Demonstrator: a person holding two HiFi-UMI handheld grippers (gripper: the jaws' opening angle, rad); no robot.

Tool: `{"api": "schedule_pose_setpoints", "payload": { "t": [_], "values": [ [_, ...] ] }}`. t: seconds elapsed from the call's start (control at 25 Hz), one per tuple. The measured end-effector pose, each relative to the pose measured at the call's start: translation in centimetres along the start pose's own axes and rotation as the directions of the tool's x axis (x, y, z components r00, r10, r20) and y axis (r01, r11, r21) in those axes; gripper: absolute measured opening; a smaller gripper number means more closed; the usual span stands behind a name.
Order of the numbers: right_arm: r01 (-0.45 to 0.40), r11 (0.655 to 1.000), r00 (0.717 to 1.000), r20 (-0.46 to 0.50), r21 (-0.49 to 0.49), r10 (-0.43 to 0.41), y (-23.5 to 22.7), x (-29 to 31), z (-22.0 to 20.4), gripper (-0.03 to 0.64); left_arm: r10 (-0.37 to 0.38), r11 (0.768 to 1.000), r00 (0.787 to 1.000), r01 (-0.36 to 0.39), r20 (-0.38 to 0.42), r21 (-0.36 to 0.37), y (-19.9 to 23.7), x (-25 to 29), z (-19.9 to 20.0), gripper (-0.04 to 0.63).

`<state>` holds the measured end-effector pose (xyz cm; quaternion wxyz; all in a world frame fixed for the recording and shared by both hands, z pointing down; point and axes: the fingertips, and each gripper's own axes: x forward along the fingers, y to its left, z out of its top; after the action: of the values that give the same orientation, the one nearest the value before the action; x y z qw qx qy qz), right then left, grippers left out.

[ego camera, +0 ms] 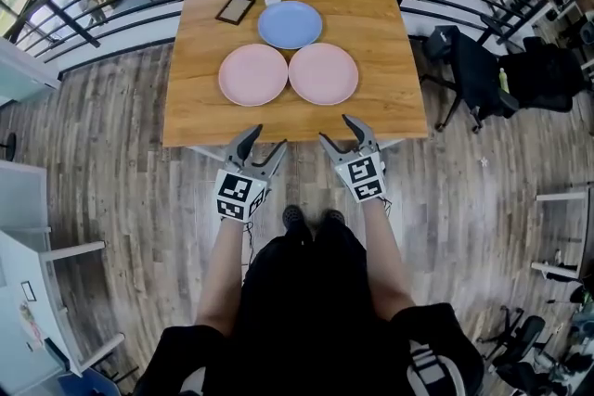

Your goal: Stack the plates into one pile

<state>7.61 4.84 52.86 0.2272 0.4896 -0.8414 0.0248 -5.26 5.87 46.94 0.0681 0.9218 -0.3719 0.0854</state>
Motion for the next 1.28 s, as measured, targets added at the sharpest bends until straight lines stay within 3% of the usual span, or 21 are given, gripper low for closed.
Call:
{"api": "schedule_pose_setpoints", "payload": {
  "t": [0.92,1.28],
  "values": [
    [-0.025,1.000,1.000,-0.006,-0.008,0.025,-0.2,3.6,0.5,0.270,0.035,0.999,0.999,-0.035,-0.010,-0.001,2.9,-0.3,-0.7,0.258],
    [-0.049,0.999,0.998,-0.028,0.004,0.049,-1.4,5.5,-0.6,0.268,0.032,0.999,0.999,-0.032,-0.004,-0.039,4.0,2.0,-0.6,0.258]
  ]
}}
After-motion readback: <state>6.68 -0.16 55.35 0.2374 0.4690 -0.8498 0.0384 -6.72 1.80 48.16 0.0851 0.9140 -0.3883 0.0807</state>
